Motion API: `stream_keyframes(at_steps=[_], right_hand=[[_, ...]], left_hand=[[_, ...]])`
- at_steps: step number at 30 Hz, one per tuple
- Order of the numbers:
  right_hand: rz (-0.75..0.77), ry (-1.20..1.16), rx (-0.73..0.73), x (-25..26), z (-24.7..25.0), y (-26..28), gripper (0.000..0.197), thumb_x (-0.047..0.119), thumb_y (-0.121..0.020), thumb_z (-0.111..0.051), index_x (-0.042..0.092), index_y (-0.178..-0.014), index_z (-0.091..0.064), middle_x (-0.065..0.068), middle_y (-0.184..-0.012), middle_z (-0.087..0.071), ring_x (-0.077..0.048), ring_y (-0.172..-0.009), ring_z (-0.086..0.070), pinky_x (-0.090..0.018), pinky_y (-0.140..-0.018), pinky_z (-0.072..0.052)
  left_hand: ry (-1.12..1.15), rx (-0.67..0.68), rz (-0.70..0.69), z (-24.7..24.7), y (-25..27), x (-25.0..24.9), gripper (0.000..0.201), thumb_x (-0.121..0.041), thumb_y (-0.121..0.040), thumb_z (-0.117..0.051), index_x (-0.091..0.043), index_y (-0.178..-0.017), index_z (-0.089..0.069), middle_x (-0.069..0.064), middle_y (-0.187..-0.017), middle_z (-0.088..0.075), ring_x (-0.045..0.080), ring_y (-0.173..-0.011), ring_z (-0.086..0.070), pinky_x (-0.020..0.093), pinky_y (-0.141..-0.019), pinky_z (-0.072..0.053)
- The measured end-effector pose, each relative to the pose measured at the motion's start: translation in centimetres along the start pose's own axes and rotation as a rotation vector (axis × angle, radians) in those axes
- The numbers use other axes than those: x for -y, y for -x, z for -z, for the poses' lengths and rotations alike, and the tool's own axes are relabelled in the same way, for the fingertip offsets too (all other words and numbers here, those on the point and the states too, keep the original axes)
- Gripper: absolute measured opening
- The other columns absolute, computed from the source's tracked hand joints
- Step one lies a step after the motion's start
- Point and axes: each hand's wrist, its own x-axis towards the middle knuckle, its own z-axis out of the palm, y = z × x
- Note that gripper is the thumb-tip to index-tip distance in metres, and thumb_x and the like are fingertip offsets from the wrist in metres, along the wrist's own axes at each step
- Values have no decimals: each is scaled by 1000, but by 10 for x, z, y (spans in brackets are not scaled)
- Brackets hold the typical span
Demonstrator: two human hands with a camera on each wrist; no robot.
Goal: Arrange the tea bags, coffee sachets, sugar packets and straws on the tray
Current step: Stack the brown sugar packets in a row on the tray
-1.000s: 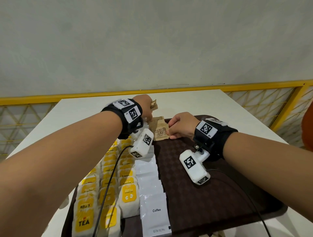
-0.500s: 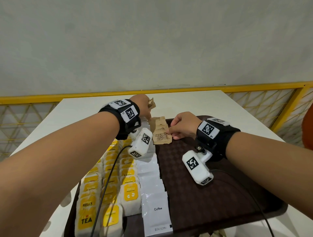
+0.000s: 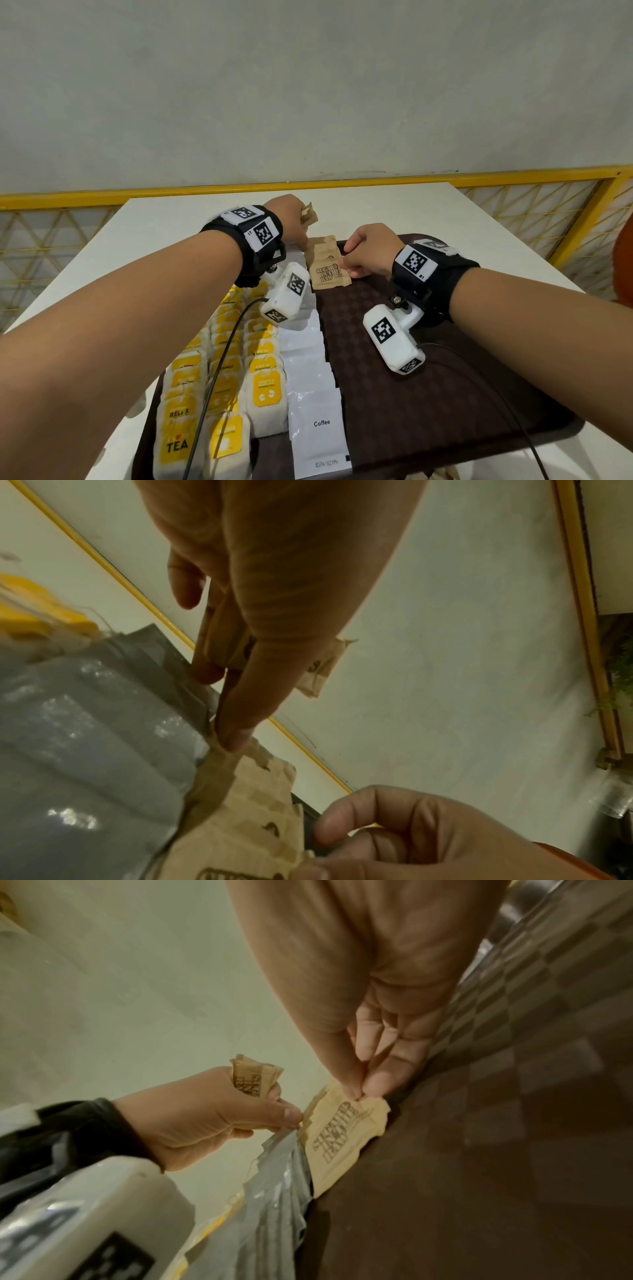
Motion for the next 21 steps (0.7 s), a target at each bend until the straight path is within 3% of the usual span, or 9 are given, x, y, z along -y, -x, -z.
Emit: stream_keyframes(at_steps=[3, 7, 12, 16, 21], right_hand=[[2, -12, -6, 0, 0, 1, 22, -6, -79, -71, 8, -84, -56, -20, -78, -65, -26, -66, -63, -44, -78, -59], [26, 29, -11, 1, 0, 3, 21, -2, -79, -73, 11, -83, -57, -13, -75, -64, -21, -65, -62, -36, -68, -58], [25, 9, -24, 0, 0, 2, 20, -4, -77, -73, 9, -81, -58, -18, -79, -66, -26, -69, -65, -42, -74, -60], [22, -2, -23, 0, -1, 1, 22, -6, -76, -74, 9, -78, -58, -13, -70, -62, -25, -65, -64, -41, -73, -60], [16, -15, -30, 0, -1, 1, 23, -5, -76, -74, 10, -76, -57, -12, -70, -62, -27, -68, -65, -44, -77, -59]], left_hand=[[-11, 9, -14, -5, 1, -2, 26, -25, -75, -77, -12, -85, -58, 5, -83, -58, 20, -75, -54, 28, -62, -40], [-26, 19, -37, -4, 2, -5, 24, -25, -75, -77, -13, -82, -57, 2, -78, -56, 20, -74, -53, 27, -62, -40], [-42, 46, -52, 2, 2, -7, 27, -26, -73, -79, -14, -80, -57, -1, -72, -54, 19, -72, -53, 25, -58, -39], [-115, 87, -63, 2, 3, -13, 29, -27, -74, -79, -10, -90, -62, 3, -82, -60, 20, -74, -56, 27, -61, -42], [-180, 103, -81, -4, 2, -19, 29, -23, -77, -75, -7, -100, -66, 9, -99, -68, 21, -79, -58, 28, -70, -47]])
